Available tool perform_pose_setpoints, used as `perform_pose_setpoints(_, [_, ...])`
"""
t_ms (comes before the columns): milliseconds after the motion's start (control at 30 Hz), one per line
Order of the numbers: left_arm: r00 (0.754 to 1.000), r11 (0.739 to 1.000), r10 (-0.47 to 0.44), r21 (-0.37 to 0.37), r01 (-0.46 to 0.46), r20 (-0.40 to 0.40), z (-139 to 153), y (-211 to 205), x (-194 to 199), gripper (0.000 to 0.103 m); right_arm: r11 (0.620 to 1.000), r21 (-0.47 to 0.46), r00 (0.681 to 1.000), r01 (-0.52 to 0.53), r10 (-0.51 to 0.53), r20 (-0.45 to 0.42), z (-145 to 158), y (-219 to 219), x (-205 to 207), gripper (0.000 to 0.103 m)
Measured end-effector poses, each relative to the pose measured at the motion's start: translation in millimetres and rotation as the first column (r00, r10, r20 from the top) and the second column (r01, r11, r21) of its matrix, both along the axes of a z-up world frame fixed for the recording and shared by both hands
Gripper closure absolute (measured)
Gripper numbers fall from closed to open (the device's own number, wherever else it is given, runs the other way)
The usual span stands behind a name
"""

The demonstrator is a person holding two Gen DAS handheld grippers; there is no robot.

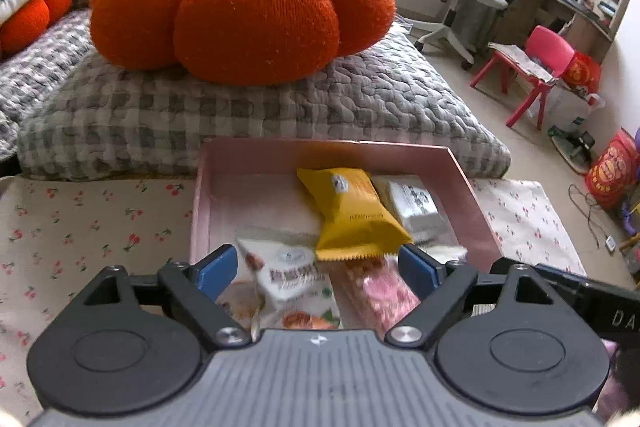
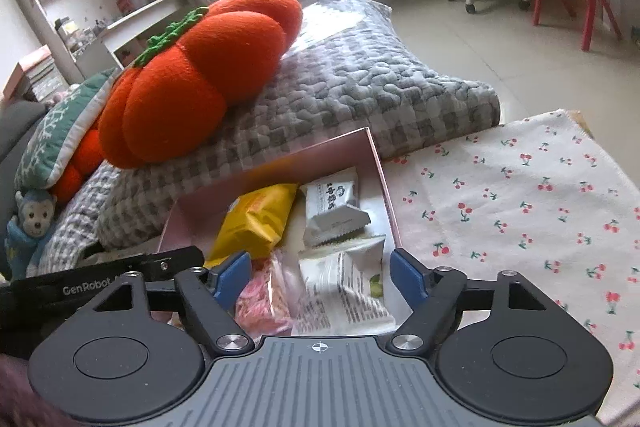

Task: Organize snacks
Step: 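Move both tools back toward the remaining snacks on the sheet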

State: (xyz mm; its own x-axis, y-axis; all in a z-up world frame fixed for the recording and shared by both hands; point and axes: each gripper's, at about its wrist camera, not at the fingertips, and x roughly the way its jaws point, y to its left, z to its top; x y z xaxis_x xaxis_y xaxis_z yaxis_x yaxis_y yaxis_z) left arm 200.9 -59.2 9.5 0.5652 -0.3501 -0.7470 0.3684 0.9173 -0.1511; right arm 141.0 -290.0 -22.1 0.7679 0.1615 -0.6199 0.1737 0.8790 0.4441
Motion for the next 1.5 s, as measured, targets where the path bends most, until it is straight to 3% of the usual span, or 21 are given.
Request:
perform_pose_setpoints(333, [1.0, 0.996, -0.011, 0.089, 0.012, -0.016, 1, 15, -41, 0.006, 0.997, -0.072, 0.999, -0.024, 0.022, -0.035, 19, 10, -33, 0.018])
perform_pose_setpoints(833, [0.999, 0.997, 0.008, 0.08, -0.004, -0.05, 10, 33, -99, 0.0, 0.993, -0.091, 0.993, -0.07, 0.061, -0.104, 25, 20, -87, 0.011])
perform_pose_setpoints(1200, [0.998, 0.999, 0.048, -0.004, -0.048, -0.049, -4, 59, -125, 0.0, 0.98, -0.123, 0.982, -0.158, 0.143, -0.123, 10, 31, -112, 0.008])
perform_pose_setpoints(1500, [0.998, 0.997, 0.052, 0.05, -0.051, -0.029, -23, 67, -128, 0.0, 0.969, -0.197, 0.982, -0.15, 0.124, -0.14, -13, 37, -115, 0.008])
